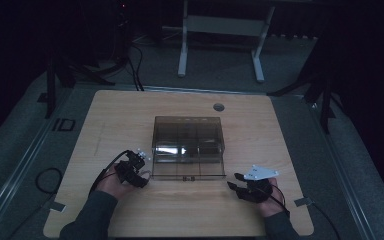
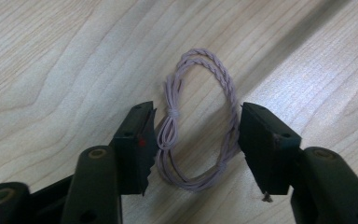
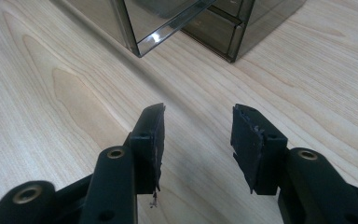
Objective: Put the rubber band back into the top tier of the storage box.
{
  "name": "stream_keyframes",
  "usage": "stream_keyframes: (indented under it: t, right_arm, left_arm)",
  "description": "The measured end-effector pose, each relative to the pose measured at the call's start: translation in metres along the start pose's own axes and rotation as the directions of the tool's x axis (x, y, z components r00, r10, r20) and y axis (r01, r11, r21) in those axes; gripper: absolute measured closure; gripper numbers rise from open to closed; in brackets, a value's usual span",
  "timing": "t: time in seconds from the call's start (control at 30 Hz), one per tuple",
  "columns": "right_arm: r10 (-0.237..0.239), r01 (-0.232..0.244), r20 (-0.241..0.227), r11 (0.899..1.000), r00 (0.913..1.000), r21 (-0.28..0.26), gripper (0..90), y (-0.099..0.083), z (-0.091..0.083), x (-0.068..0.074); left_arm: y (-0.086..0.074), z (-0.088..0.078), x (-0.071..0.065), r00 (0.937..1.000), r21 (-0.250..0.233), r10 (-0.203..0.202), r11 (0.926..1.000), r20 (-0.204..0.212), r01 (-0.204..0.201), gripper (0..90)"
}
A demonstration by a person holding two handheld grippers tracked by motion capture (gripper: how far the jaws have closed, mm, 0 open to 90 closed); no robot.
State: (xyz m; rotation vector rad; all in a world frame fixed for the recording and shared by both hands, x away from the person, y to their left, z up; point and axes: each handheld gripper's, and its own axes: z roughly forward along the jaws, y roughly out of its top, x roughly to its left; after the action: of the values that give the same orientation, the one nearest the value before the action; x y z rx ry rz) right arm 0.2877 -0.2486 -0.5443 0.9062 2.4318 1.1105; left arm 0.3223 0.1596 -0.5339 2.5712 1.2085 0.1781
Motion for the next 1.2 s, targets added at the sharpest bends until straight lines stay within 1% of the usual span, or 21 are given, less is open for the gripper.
stream_keyframes:
  t: [0.3,0.6,0.8,0.93,1.03,1.2]
  right_arm:
    - [0.000,0.000,-0.001,1.000,1.0000,0.002,54.3,0.000,0.000,0.000]
    - [-0.002,0.002,-0.003,1.000,1.0000,0.005,54.2,-0.001,0.001,0.000]
    - [-0.002,0.002,-0.005,1.000,1.0000,0.006,54.2,-0.001,0.001,-0.001]
    - [-0.002,0.002,-0.006,1.000,1.0000,0.008,54.1,-0.001,0.002,0.000]
    - [-0.003,0.003,-0.006,1.000,1.0000,0.007,54.1,-0.001,0.002,-0.001]
    - [-0.002,0.002,-0.006,1.000,1.0000,0.009,54.1,-0.001,0.002,0.000]
  left_arm:
    - [0.003,-0.002,0.005,1.0000,0.040,0.000,0.9992,0.001,0.000,57.1]
    - [0.005,-0.003,0.012,0.9999,0.073,-0.012,0.9972,0.000,0.012,63.8]
    - [0.007,-0.003,0.016,0.9998,0.107,-0.021,0.9941,-0.002,0.021,68.2]
    - [0.008,-0.004,0.018,0.9996,0.134,-0.027,0.9906,-0.004,0.027,70.3]
    - [0.009,-0.004,0.019,0.9993,0.144,-0.036,0.9889,-0.006,0.036,71.9]
    - [0.008,-0.004,0.021,0.9990,0.160,-0.044,0.9861,-0.003,0.044,77.3]
